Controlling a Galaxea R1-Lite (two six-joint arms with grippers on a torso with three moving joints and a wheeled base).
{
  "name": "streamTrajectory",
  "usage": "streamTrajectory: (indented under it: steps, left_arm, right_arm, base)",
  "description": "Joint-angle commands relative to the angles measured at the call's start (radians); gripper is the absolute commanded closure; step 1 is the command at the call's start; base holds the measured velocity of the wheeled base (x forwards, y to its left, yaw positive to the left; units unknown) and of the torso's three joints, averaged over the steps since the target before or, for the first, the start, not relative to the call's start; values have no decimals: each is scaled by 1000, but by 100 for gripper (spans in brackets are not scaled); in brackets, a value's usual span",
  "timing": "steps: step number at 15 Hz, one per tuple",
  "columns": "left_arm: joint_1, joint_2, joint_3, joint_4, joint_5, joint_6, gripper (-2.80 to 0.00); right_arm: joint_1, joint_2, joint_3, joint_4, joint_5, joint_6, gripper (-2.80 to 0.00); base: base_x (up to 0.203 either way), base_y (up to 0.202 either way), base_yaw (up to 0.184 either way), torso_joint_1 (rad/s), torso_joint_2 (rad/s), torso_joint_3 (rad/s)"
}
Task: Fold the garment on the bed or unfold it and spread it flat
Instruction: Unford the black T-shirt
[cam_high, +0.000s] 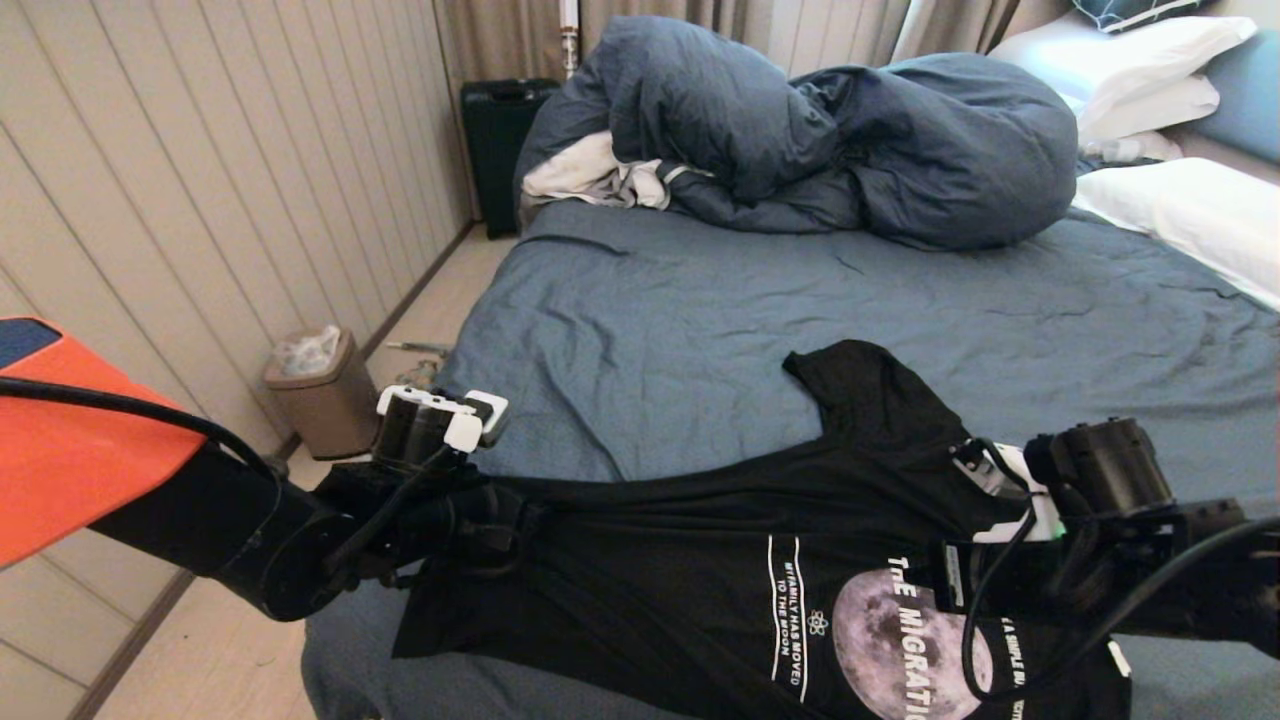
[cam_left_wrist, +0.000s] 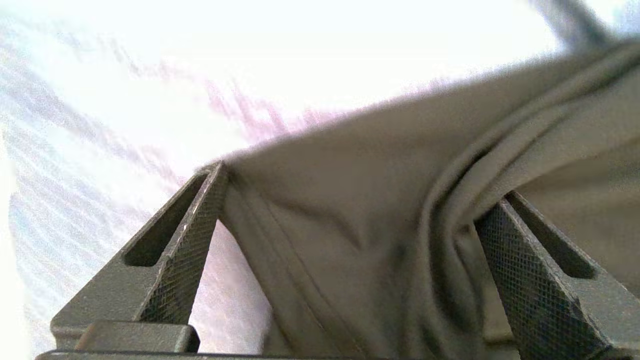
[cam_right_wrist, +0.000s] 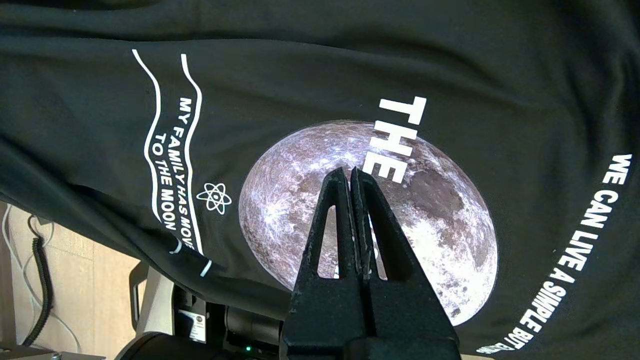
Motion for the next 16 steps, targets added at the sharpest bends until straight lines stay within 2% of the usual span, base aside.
streamTrajectory:
  steps: [1,4,9,10,13,16]
  left_arm:
    - [16,3,-27,-3,1,6,-280]
    - [31,8,-78,9,1,19,-280]
    - [32,32,-79,2,1,19,-280]
    - [32,32,-78,-1,1,20,0]
    - [32,33,-94,-12,0,25,0]
    - [41,64,-159,-26,13,43,0]
  right_arm:
    - [0,3,0,-2,1,2,0]
    - [0,4,0,-1,1,2,0]
    - [0,8,0,-1,1,2,0]
    - [0,10,0,-3,1,2,0]
    - [0,11,2,-3,1,2,0]
    - [0,17,0,-3,1,2,0]
  base:
    - [0,0,0,0,0,0]
    - [0,0,0,0,0,0]
    - [0,0,0,0,0,0]
    - [0,0,0,0,0,0]
    - [0,0,0,0,0,0]
    - [0,0,0,0,0,0]
